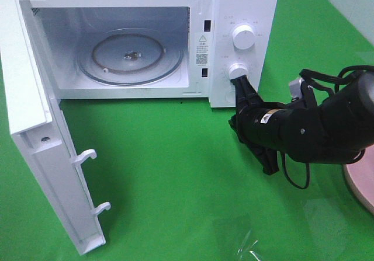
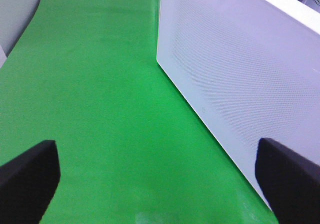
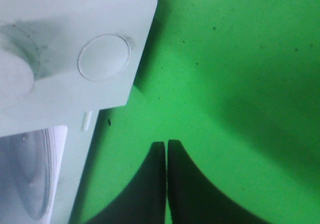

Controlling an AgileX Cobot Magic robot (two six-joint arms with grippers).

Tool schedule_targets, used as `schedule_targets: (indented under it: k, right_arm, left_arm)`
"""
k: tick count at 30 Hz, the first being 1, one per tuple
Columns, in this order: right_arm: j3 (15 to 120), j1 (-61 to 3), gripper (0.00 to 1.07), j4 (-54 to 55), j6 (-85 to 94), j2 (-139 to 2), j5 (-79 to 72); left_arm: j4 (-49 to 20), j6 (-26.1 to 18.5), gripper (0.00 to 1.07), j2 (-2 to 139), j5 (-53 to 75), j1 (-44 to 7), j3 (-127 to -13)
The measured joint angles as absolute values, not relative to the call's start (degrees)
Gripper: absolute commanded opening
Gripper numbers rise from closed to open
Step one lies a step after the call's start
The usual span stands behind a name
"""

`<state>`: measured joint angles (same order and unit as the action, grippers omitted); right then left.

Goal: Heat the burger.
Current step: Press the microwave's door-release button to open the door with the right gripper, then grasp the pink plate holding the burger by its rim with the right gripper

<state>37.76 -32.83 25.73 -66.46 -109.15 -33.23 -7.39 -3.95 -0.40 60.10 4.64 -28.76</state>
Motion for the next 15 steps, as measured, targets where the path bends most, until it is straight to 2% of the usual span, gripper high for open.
schedule_targets:
  k: [3,15]
  right_arm:
    - [37.3,-32.8,0.02,25.4,-64.8,-108.3,-32.2]
    - [36.8,-32.8,0.04,24.5,-26.1,-97.1,-10.4]
  left_arm:
    - [-7.4,-4.0,0.98,-0.4,60.1,4.6,-28.8]
    - [-7.4,-4.0,0.98,-0.4,60.1,4.6,-28.8]
